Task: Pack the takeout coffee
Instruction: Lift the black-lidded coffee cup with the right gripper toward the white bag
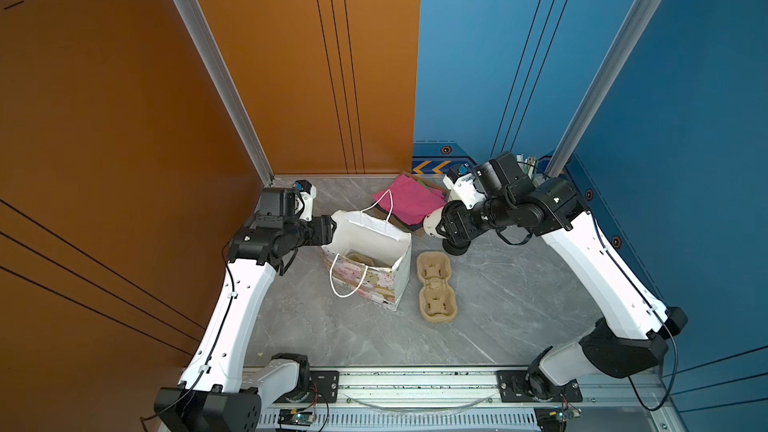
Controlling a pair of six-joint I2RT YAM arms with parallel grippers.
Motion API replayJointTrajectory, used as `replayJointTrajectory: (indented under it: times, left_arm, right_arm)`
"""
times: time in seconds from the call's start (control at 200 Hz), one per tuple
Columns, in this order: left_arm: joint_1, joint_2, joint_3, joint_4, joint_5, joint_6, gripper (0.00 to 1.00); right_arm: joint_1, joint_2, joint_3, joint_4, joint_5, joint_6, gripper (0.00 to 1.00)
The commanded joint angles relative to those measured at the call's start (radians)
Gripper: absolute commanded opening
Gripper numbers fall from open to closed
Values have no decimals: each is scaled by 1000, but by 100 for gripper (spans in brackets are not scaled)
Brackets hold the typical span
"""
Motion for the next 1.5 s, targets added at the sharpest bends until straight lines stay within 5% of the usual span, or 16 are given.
replayJointTrajectory:
  times: [0.0, 0.305, 0.866, 1.211, 1.496]
  left_arm:
    - [10, 18, 33, 5, 37, 11, 60]
    - [9, 39, 30, 5, 35, 10, 46]
    - [7, 80, 39, 8, 38, 7, 13]
    - [4, 82, 39, 8, 49, -2, 0]
    - [1, 77, 33, 9, 56, -4, 0]
  right_arm:
    - [32, 54, 72, -66, -9, 12, 84]
    - [141, 139, 218, -100, -3, 1, 84]
    - [175, 149, 290, -101, 23, -33, 85]
    - [244, 287, 411, -103, -25, -47, 85]
    - [265, 418, 446, -104, -22, -63, 84]
